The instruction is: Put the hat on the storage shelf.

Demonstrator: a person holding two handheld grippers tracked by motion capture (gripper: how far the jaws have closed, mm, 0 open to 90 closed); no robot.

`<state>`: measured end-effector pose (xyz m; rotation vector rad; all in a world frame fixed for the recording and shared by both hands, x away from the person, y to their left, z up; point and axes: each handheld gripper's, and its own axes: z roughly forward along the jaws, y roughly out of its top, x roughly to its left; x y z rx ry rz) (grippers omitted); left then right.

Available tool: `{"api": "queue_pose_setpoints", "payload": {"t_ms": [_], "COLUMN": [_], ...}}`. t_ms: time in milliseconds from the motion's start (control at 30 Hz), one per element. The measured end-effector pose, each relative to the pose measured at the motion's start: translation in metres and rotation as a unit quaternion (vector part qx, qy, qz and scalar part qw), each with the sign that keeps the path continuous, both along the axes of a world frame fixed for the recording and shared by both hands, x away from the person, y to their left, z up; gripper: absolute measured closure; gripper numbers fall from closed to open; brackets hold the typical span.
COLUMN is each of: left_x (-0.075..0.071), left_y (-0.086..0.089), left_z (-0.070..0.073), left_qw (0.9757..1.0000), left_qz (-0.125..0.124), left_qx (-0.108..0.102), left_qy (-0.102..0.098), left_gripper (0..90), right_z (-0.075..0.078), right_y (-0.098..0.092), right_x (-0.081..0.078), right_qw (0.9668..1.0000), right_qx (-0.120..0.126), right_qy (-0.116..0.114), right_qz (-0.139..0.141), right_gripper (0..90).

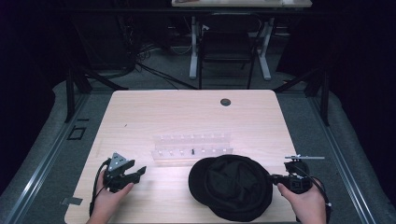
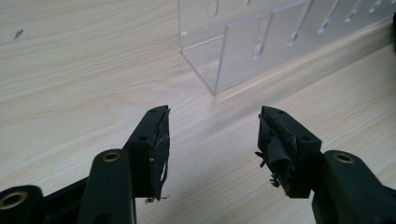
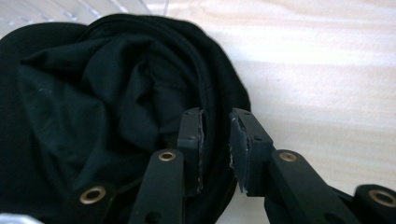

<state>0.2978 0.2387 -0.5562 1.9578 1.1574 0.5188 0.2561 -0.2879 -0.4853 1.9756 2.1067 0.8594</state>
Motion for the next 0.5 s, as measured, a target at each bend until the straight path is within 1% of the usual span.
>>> {"api": "queue_pose_setpoints", "payload": {"t_ms": [33,67,100,133,167,200,233,267,367,500], "left_x": [0.0,0.0,0.0,0.0,0.0,0.0,0.0,0.0,-0.001,0.0], "left_y": [0.0,0.0,0.0,0.0,-0.001,-0.001,-0.001,-0.002,-0.003,-0.004], "left_z": [0.0,0.0,0.0,0.0,0.0,-0.001,-0.001,-0.001,-0.001,-0.001], "left_qw": [1.0,1.0,1.0,1.0,1.0,1.0,1.0,1.0,0.9999,0.9999], "left_qz": [-0.001,-0.001,-0.001,-0.002,-0.003,-0.004,-0.005,-0.007,-0.01,-0.012], "left_qx": [-0.001,-0.001,-0.001,-0.001,0.001,0.001,0.002,0.003,0.005,0.006], "left_qy": [0.0,0.0,0.001,0.001,0.002,0.001,0.001,0.001,0.002,0.002], "left_gripper": [44.2,44.2,44.2,44.2,44.2,44.2,44.2,44.1,44.1,44.1], "right_z": [0.001,0.001,0.0,0.0,0.0,0.0,0.0,-0.002,-0.004,-0.01], "right_y": [-0.002,-0.002,-0.002,-0.004,-0.004,-0.005,-0.005,-0.007,-0.008,-0.012], "right_x": [0.0,0.0,0.0,0.0,0.0,0.001,0.001,0.002,0.003,0.007], "right_qw": [0.9999,0.9999,0.9998,0.9996,0.9996,0.9992,0.9992,0.999,0.9988,0.9978], "right_qx": [0.002,0.002,0.006,0.01,0.01,0.003,0.003,-0.004,-0.003,0.008], "right_qy": [0.015,0.015,0.017,0.026,0.026,0.039,0.039,0.045,0.05,0.065], "right_qz": [0.008,0.008,0.007,0.007,0.007,0.009,0.009,0.007,0.002,-0.007], "right_gripper": [73.6,73.6,73.6,73.7,73.7,73.8,73.8,73.8,73.8,73.7]}}
